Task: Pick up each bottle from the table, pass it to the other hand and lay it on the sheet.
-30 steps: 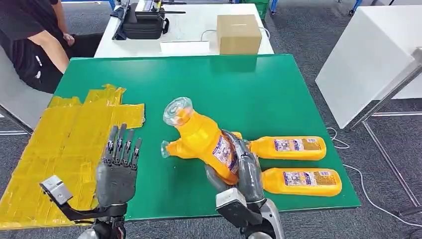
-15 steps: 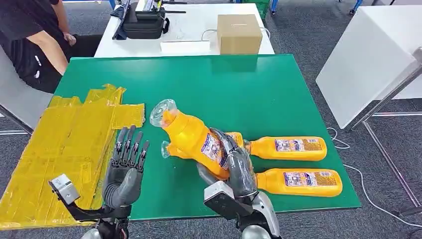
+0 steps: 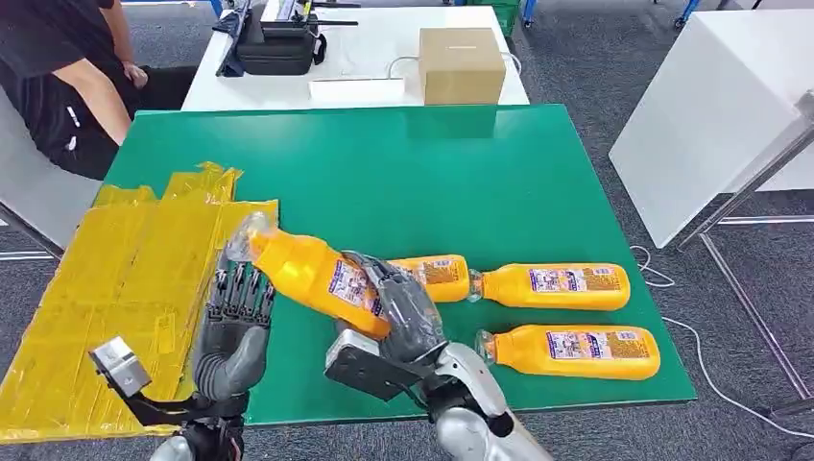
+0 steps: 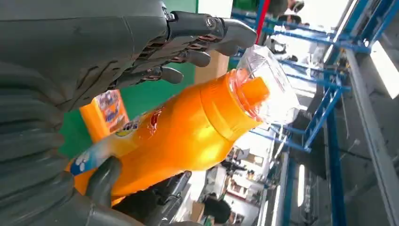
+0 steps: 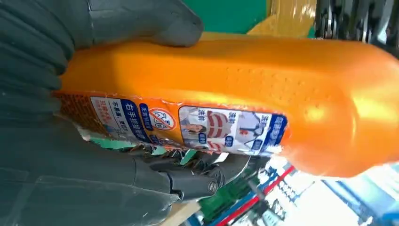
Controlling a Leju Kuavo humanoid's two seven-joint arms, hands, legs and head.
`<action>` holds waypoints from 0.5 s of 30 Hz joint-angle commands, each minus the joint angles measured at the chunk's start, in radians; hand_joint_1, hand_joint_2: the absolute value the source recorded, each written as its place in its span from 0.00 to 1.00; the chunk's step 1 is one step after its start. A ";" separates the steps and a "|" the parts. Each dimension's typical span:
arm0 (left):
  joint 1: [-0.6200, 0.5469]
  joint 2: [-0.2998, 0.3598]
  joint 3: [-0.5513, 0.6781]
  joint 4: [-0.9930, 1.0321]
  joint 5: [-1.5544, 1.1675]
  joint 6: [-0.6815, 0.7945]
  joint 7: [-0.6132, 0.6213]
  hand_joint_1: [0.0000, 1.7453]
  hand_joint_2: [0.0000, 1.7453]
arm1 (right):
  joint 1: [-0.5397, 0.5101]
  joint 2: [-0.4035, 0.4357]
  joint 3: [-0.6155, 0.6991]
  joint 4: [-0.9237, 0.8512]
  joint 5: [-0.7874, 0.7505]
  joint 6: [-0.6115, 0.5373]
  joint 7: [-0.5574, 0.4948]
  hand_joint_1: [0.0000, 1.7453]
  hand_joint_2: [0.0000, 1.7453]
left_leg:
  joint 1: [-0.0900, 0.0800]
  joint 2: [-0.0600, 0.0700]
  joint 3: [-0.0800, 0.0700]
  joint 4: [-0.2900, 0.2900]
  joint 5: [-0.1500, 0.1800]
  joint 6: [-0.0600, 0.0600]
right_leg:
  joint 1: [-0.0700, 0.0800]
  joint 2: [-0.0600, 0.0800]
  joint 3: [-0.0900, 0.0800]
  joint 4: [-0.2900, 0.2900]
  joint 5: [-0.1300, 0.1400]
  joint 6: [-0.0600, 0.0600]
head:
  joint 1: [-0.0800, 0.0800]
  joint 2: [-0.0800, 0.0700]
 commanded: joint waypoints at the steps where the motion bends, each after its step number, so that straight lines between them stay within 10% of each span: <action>1: -0.011 -0.017 0.067 0.034 0.026 -0.044 0.013 0.00 1.00 | -0.153 -0.009 0.196 0.171 0.002 0.075 0.022 1.00 1.00 | 0.001 0.004 0.008 -0.002 -0.002 -0.002 | 0.001 0.003 0.007 -0.002 -0.001 -0.001 | 0.000 0.000; 15: -0.007 -0.034 0.140 0.050 0.066 -0.057 0.005 0.00 1.00 | -0.201 -0.038 0.344 0.141 -0.003 0.149 -0.027 1.00 1.00 | 0.001 0.001 0.005 -0.002 -0.001 -0.002 | 0.001 -0.001 0.005 -0.002 -0.001 -0.001 | 0.000 0.000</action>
